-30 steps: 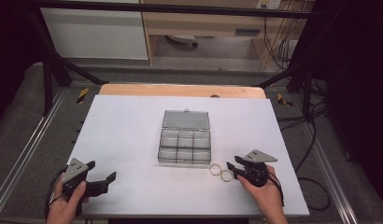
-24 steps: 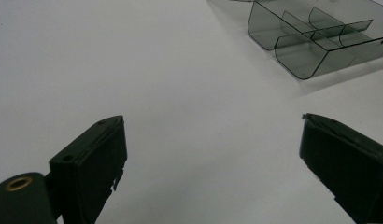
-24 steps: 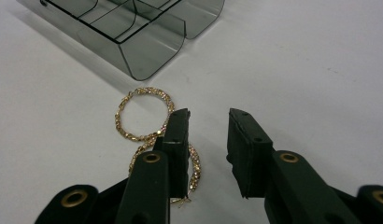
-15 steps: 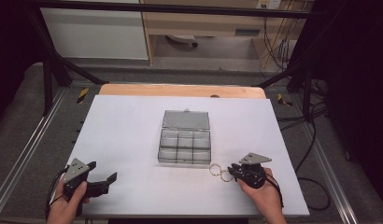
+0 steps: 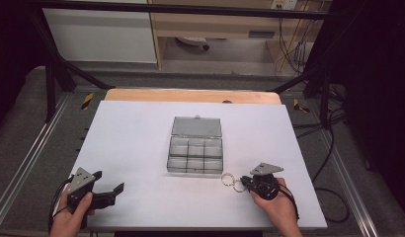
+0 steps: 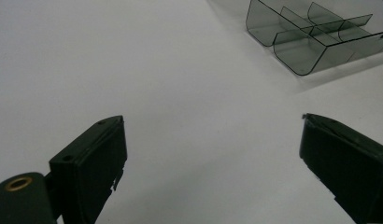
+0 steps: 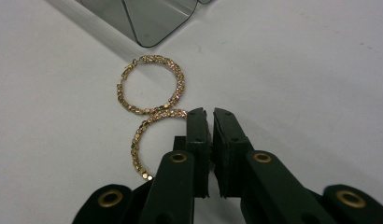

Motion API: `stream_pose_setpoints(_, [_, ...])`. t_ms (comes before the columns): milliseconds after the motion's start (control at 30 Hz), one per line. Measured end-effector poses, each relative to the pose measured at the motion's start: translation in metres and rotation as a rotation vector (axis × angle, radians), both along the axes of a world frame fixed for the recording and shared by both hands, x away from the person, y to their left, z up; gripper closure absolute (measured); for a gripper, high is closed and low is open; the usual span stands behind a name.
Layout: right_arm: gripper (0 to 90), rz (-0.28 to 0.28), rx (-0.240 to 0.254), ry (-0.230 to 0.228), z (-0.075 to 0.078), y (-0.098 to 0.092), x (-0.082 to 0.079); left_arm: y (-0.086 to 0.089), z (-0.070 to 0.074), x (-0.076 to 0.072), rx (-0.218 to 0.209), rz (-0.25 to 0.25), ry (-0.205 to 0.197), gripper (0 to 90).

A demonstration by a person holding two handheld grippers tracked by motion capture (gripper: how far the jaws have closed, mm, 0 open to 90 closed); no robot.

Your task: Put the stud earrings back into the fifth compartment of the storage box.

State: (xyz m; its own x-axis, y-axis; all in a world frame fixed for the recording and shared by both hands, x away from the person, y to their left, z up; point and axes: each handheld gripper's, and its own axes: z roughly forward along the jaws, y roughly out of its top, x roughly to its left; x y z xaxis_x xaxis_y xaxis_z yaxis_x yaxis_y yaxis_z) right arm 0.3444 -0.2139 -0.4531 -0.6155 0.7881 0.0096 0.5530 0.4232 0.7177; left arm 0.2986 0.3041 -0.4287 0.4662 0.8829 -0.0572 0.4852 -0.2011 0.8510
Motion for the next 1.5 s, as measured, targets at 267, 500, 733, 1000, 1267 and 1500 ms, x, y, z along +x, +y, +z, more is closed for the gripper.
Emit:
stream_pose_setpoints(267, [87.4, 0.002, 0.027, 0.017, 0.0, -0.003, 0.001, 0.0, 0.0, 0.0, 0.002, -0.001, 0.002, 7.6])
stream_pose_setpoints(500, [87.4, -0.019, 0.055, -0.009, 0.006, -0.008, -0.001, 0.0, 0.0, 0.0, 0.002, -0.003, 0.002, 7.6])
stream_pose_setpoints(733, [87.4, -0.019, 0.132, -0.049, 0.014, -0.011, -0.001, 0.0, 0.0, 0.0, 0.002, -0.001, 0.002, 7.6])
stream_pose_setpoints(1000, [87.4, -0.01, 0.196, -0.072, 0.021, -0.007, 0.0, 0.0, -0.001, 0.0, 0.001, 0.0, 0.004, 7.6])
stream_pose_setpoints(1267, [87.4, 0.021, 0.239, -0.126, 0.037, 0.003, 0.005, 0.0, -0.001, 0.0, 0.004, 0.001, 0.006, 7.6])
stream_pose_setpoints(1500, [87.4, 0.039, 0.296, -0.155, 0.049, 0.021, 0.019, 0.001, -0.001, 0.0, 0.009, 0.002, 0.01, 7.6])
